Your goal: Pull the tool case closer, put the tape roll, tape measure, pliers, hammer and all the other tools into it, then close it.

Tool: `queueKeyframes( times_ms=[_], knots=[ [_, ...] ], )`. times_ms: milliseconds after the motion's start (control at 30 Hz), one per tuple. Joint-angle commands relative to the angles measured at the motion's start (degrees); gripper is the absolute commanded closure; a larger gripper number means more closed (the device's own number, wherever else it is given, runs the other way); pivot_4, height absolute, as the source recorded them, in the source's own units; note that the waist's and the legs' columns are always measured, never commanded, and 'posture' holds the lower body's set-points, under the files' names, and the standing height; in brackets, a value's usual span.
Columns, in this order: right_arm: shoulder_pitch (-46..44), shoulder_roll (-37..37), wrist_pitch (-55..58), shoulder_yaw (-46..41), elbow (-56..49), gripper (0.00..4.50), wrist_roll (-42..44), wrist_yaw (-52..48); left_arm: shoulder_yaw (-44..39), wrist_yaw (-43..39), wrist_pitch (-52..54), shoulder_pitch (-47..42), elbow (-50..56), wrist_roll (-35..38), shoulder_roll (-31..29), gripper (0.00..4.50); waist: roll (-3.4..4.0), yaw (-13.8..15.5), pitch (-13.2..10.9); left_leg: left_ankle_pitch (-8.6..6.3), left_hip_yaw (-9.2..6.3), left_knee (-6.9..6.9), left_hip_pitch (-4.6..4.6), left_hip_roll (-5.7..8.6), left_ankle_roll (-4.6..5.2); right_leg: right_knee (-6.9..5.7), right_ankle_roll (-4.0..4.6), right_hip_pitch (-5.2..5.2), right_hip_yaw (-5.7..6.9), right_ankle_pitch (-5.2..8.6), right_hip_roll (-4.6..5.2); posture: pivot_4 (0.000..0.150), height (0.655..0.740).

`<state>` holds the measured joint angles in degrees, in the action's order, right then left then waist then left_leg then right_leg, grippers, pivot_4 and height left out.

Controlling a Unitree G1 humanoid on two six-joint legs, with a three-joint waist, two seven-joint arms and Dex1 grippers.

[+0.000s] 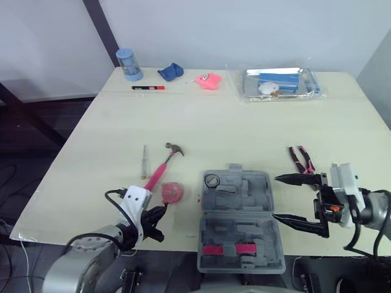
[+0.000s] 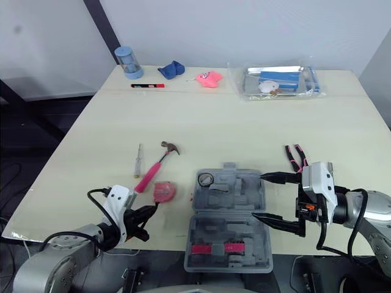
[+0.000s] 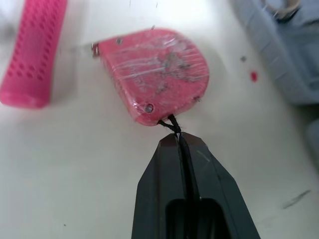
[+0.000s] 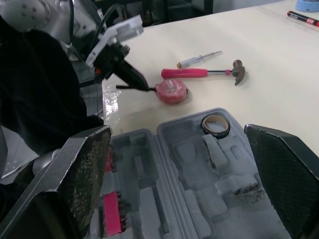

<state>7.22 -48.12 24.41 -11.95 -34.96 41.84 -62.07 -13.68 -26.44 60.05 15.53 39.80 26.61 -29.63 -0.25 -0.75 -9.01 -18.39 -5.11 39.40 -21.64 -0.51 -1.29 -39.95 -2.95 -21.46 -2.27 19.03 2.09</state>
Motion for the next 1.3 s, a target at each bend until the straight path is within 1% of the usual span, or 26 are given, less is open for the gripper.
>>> queueKeyframes(
  times_ms=[33,100,133,167,200,233,267,300,333,433,533,700,867,1100,1300],
  knots=[
    [-0.6,-0.1,-1.2,-0.5,-1.0,0.0,0.2,-0.5,-4.2,-1.7,1.2,0.5,3.2,2.8,-2.5,2.99,0.0,0.0,0.0,0.0,0.0,0.0,0.0,0.0,0.0,0.0,0.0,0.0,0.0,0.0,0.0,0.15,0.74],
    [-0.7,0.1,-1.1,-0.4,-1.0,0.0,0.1,-0.3,-6.1,-3.7,0.8,0.7,2.9,4.2,-4.6,2.02,0.0,0.0,0.0,0.0,0.0,0.0,0.01,0.0,0.0,0.0,0.0,0.0,0.0,0.0,-0.01,0.15,0.74],
    [-0.8,0.2,-1.1,-0.3,-1.0,0.0,0.1,-0.2,-6.8,-4.7,0.5,0.7,2.5,4.9,-5.6,1.85,-0.01,0.0,0.0,0.0,0.0,0.0,0.0,0.0,-0.01,0.01,0.0,0.0,-0.01,0.0,-0.01,0.15,0.74],
    [-0.8,0.3,-1.1,-0.3,-1.1,0.0,0.2,-0.1,-7.2,-7.2,-1.4,0.5,0.9,4.9,-7.5,1.34,0.0,0.0,0.0,0.0,0.0,0.0,0.0,0.0,-0.01,0.02,0.0,0.0,0.0,0.0,-0.01,0.15,0.74],
    [-0.8,0.4,-1.0,-0.3,-1.2,0.0,0.3,0.1,-7.5,-10.5,-4.0,0.0,-1.5,4.9,-9.7,1.34,0.0,0.0,0.0,0.0,0.01,-0.01,0.0,0.0,-0.01,0.02,0.0,0.0,-0.01,0.0,-0.01,0.15,0.74],
    [-0.9,0.5,-0.9,-0.3,-1.4,0.0,0.3,0.3,-7.4,-13.7,-7.0,-0.6,-4.4,4.3,-11.9,1.03,-0.01,0.0,0.0,0.0,0.02,-0.01,0.01,0.0,-0.01,0.02,0.0,0.0,-0.01,0.0,0.0,0.15,0.74],
    [-0.8,0.6,-0.8,-0.4,-1.6,0.0,0.5,0.5,-7.1,-17.4,-10.3,-1.4,-7.8,3.8,-13.9,0.63,-0.01,0.0,0.0,0.01,-0.02,-0.01,0.0,0.02,-0.03,0.02,0.0,0.0,0.02,0.0,-0.02,0.15,0.74],
    [-0.7,0.7,-0.6,-0.6,-1.8,0.0,0.8,0.7,-6.5,-20.6,-13.2,-2.3,-10.8,3.6,-15.6,0.56,0.05,0.1,0.0,0.05,-0.04,-0.02,0.0,0.09,-0.09,0.02,0.02,-0.01,0.08,0.0,-0.08,0.15,0.74],
    [-0.8,0.8,-0.2,-0.6,-2.0,0.0,1.2,1.0,-5.8,-23.9,-16.1,-3.4,-14.0,3.4,-17.3,0.01,0.06,0.1,0.0,0.05,-0.03,-0.04,0.04,0.1,-0.08,-0.02,0.03,-0.01,0.15,0.01,-0.08,0.15,0.74],
    [-0.8,0.5,0.3,-1.0,-2.6,0.0,1.8,1.4,-2.7,-34.0,-26.5,-7.1,-23.4,1.3,-21.7,0.01,0.06,0.0,0.0,0.05,0.01,-0.05,0.0,0.13,-0.08,0.05,0.02,-0.02,0.26,0.0,-0.07,0.15,0.74],
    [-0.1,0.2,0.5,-1.6,-2.9,0.0,2.0,1.6,1.9,-44.6,-35.3,-12.8,-33.5,-0.7,-24.9,0.01,0.05,-0.1,0.0,0.07,0.04,-0.05,-0.03,0.14,-0.13,0.09,0.02,-0.05,0.26,0.0,-0.05,0.15,0.74],
    [1.6,0.0,0.6,-2.6,-4.1,0.0,2.3,2.4,6.9,-54.0,-45.3,-19.0,-43.4,-2.9,-25.0,0.01,0.05,-0.1,-0.1,0.06,0.02,-0.08,-0.09,0.15,-0.1,0.09,0.02,-0.1,0.32,0.01,-0.07,0.15,0.74],
    [3.9,-0.5,0.7,-4.0,-5.3,0.0,2.6,2.8,10.7,-59.2,-51.1,-23.2,-47.1,-4.8,-24.6,0.01,0.04,-0.2,-0.1,0.01,0.0,-0.07,-0.08,0.15,-0.01,0.06,0.02,-0.1,0.34,0.0,-0.08,0.15,0.74],
    [4.6,-0.6,0.9,-4.6,-5.9,0.0,2.6,3.2,14.8,-59.8,-52.1,-30.9,-50.7,-7.0,-22.4,0.01,0.03,-0.2,-0.1,-0.02,-0.02,-0.01,-0.09,0.17,0.05,-0.01,0.01,-0.1,0.36,0.0,-0.1,0.15,0.74],
    [4.2,-0.7,0.9,-4.2,-5.7,0.0,2.3,3.2,16.8,-62.5,-56.7,-33.6,-55.2,-8.9,-21.7,0.01,0.03,-0.8,-0.1,0.0,-0.02,-0.01,-0.08,0.16,0.0,-0.01,0.01,-0.1,0.35,0.0,-0.11,0.15,0.74]
  ],
)
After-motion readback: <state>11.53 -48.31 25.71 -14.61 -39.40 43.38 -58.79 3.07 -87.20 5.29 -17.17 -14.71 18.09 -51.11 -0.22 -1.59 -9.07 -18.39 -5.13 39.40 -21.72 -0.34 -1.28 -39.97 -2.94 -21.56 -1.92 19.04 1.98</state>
